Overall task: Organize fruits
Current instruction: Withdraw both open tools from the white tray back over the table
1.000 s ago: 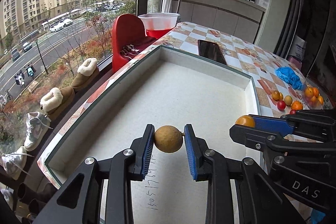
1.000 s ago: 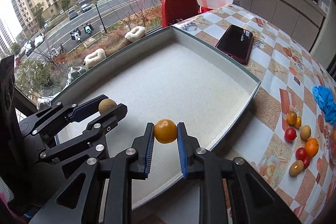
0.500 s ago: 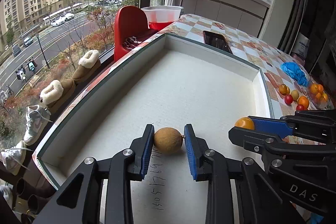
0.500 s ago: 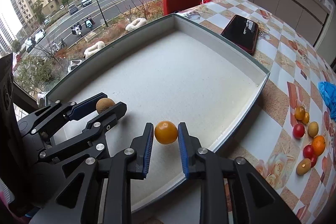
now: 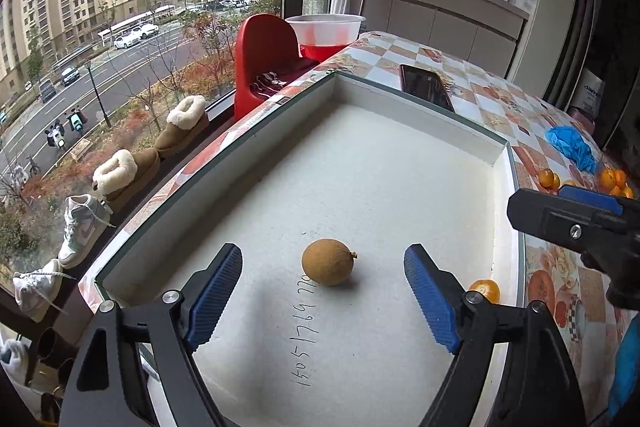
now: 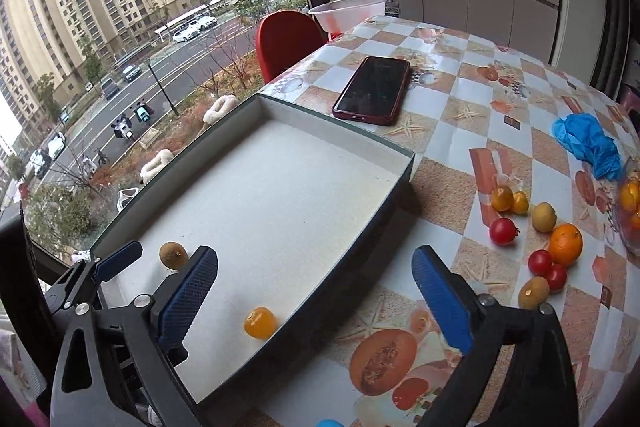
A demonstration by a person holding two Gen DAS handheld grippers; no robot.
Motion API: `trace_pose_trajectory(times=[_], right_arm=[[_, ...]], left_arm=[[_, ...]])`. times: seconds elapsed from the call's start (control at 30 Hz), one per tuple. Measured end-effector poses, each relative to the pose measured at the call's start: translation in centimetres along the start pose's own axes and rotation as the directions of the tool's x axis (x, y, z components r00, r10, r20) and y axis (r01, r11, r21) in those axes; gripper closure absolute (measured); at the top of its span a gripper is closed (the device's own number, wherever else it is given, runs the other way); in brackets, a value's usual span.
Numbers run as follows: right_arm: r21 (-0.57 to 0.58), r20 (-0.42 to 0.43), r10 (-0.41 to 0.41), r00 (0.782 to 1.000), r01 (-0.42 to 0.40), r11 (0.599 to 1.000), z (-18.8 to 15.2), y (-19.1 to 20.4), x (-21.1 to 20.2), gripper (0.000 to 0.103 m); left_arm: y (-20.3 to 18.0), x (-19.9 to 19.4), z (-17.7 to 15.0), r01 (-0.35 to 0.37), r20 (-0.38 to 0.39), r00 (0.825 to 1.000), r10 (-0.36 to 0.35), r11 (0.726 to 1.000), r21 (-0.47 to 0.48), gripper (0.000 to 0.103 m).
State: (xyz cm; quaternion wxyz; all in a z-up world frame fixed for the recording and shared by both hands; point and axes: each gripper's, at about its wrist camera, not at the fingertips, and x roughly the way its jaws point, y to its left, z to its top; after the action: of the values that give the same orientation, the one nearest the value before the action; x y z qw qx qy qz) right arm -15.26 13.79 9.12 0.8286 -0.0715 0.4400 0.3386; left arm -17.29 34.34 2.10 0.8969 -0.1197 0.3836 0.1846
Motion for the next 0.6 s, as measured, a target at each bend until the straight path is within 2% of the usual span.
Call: trace_pose_trajectory(times=[0.27, 0.6], right_arm=[[0.127, -0.035, -0.089, 0.995, 0.093, 0.988, -2.8, -7.0, -1.3, 0.000], [0.261, -0.102, -0.201, 0.974, 0.221, 0.940, -7.2, -14.9, -3.2, 0.000]], left_arm=[[-2.5, -1.4, 0.4, 0.006, -0.005, 1.000, -0.006, 0.999, 0.053, 0.019], [-8.3, -3.2, -0.1, 0.054, -0.013, 0.999, -0.052, 0.981, 0.188, 0.019]])
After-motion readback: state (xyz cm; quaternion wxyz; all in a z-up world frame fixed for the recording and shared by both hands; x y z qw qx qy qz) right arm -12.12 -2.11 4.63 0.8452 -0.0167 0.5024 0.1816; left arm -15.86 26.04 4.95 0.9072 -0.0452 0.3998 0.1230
